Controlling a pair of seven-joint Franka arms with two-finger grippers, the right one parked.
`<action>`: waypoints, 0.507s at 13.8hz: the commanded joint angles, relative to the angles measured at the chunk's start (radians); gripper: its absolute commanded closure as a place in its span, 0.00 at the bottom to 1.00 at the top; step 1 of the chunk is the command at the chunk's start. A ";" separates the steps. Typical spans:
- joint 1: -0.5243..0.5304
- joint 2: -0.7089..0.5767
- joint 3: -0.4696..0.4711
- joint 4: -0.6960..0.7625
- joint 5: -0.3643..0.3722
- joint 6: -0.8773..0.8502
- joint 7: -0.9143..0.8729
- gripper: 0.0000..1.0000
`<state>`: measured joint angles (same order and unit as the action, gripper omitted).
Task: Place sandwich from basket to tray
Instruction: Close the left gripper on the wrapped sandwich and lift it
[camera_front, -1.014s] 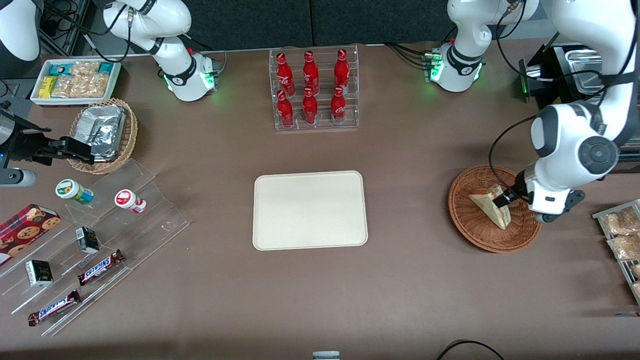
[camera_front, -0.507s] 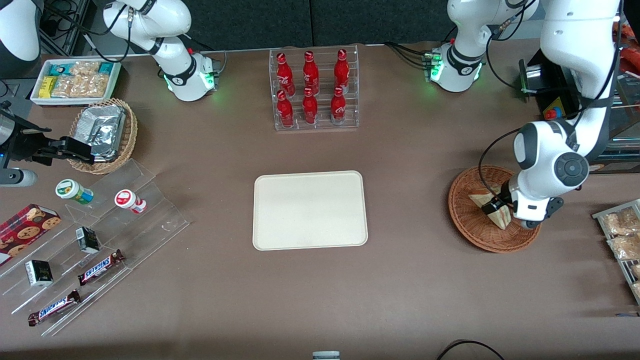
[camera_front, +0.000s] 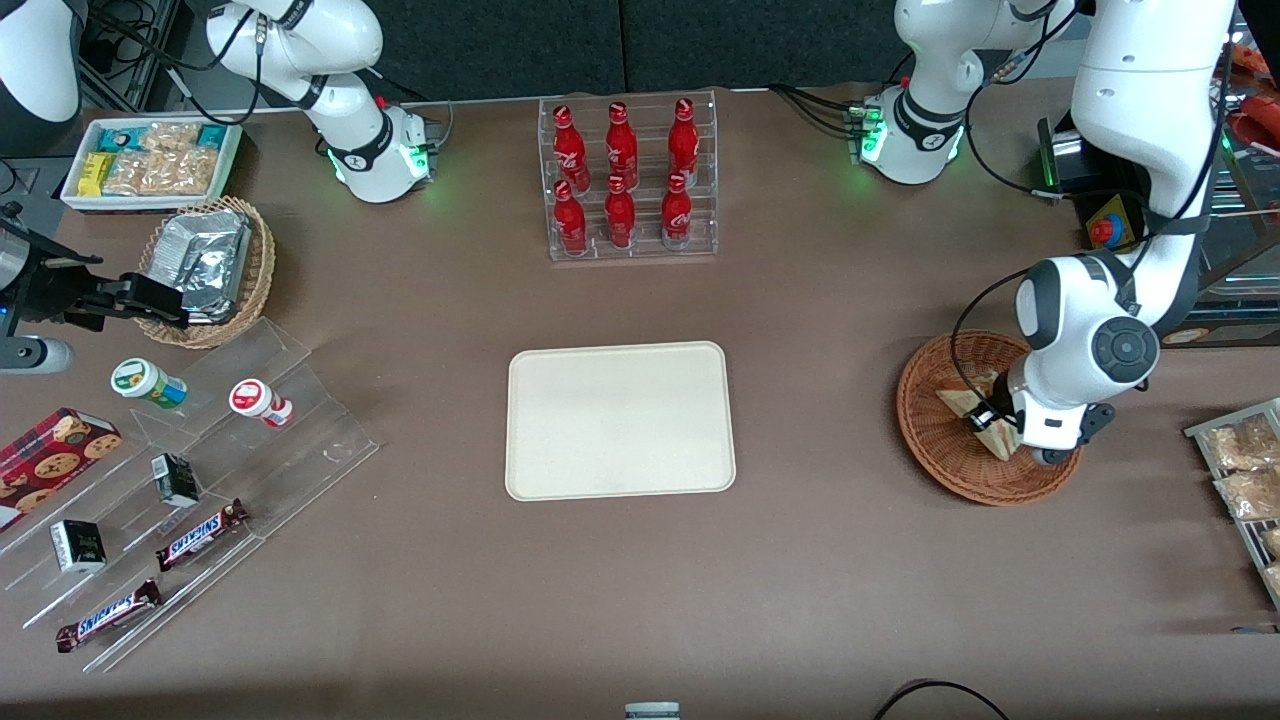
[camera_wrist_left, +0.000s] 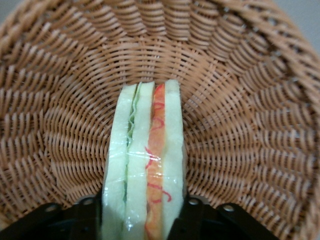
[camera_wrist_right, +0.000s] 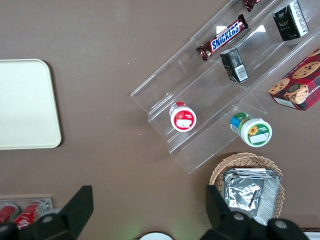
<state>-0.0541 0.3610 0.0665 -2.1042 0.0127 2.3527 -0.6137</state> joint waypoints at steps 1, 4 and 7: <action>0.002 -0.114 -0.007 0.076 0.001 -0.198 0.011 0.96; -0.012 -0.120 -0.051 0.312 -0.003 -0.511 -0.004 0.95; -0.049 -0.106 -0.137 0.482 -0.011 -0.685 -0.070 0.95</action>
<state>-0.0706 0.2184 -0.0270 -1.7283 0.0089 1.7510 -0.6256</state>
